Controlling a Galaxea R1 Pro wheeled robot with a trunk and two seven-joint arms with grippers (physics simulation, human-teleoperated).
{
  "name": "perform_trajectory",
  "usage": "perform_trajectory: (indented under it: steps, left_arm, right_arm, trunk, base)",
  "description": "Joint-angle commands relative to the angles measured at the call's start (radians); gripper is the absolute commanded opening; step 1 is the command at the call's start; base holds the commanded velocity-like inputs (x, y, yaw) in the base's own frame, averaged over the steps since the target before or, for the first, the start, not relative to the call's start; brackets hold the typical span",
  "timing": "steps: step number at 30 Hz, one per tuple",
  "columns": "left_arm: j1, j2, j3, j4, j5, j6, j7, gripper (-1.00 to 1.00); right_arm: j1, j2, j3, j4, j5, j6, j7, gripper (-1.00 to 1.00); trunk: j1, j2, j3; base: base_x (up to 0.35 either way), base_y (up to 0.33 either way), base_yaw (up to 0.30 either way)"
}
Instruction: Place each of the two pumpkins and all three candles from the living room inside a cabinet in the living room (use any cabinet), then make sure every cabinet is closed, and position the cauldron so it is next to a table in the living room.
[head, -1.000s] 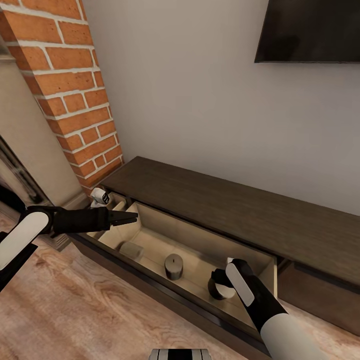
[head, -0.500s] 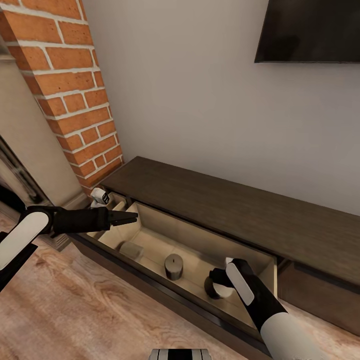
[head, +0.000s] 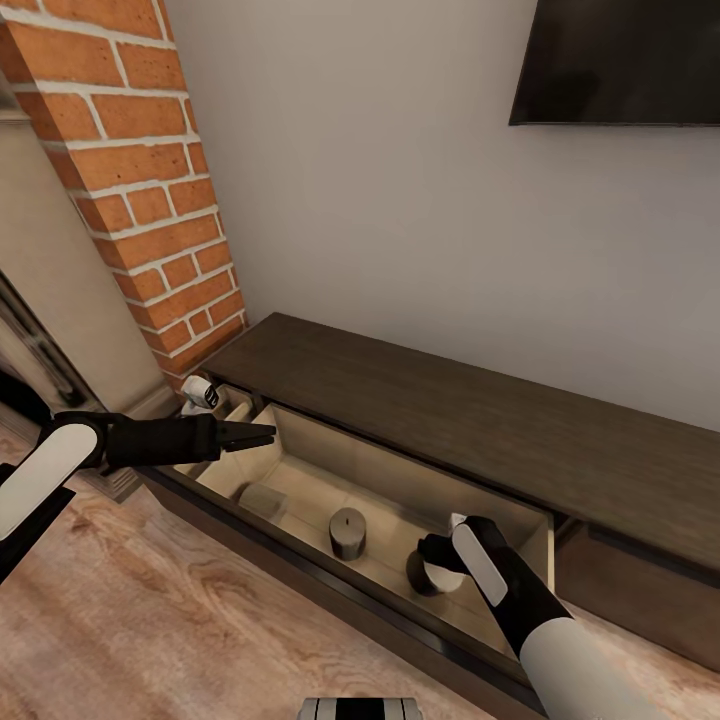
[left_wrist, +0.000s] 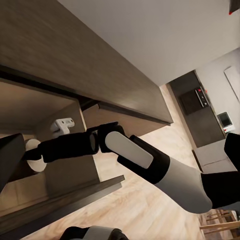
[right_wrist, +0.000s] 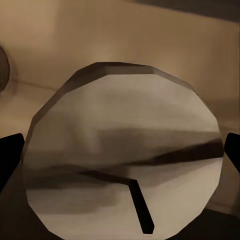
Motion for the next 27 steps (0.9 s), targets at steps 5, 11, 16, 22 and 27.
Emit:
perform_trajectory:
  steps: [5, 11, 16, 22, 27]
  left_arm:
    - [-0.001, 0.001, -0.001, 0.000, -0.006, 0.000, -0.009, 1.00]
    - [-0.001, 0.001, -0.001, 0.000, -0.006, 0.000, -0.009, 1.00]
    - [-0.001, 0.002, -0.001, 0.001, -0.005, 0.000, -0.009, 1.00]
    - [-0.001, 0.002, -0.001, 0.001, -0.004, 0.000, -0.010, 1.00]
    - [-0.001, 0.003, -0.001, 0.001, -0.003, 0.000, -0.010, 1.00]
  right_arm:
    - [-0.001, 0.000, 0.002, -0.001, -0.008, -0.003, -0.013, 1.00]
    - [-0.001, 0.000, 0.002, -0.001, -0.008, -0.003, -0.013, 1.00]
    - [-0.001, -0.001, 0.002, 0.001, -0.008, -0.003, -0.014, 1.00]
    - [-0.001, -0.002, 0.001, 0.001, -0.008, -0.003, -0.014, 1.00]
    - [-0.001, -0.003, -0.001, 0.002, -0.008, -0.003, -0.014, 1.00]
  trunk:
    - [0.000, 0.000, -0.001]
    - [0.000, 0.000, -0.001]
    - [0.000, 0.000, -0.001]
    - [0.000, 0.000, -0.001]
    - [0.000, 0.000, -0.001]
  base:
    - [0.000, 0.000, 0.000]
    - [0.000, 0.000, 0.000]
    - [0.000, 0.032, 0.000]
    - [0.000, 0.065, 0.000]
    - [0.000, 0.010, 0.000]
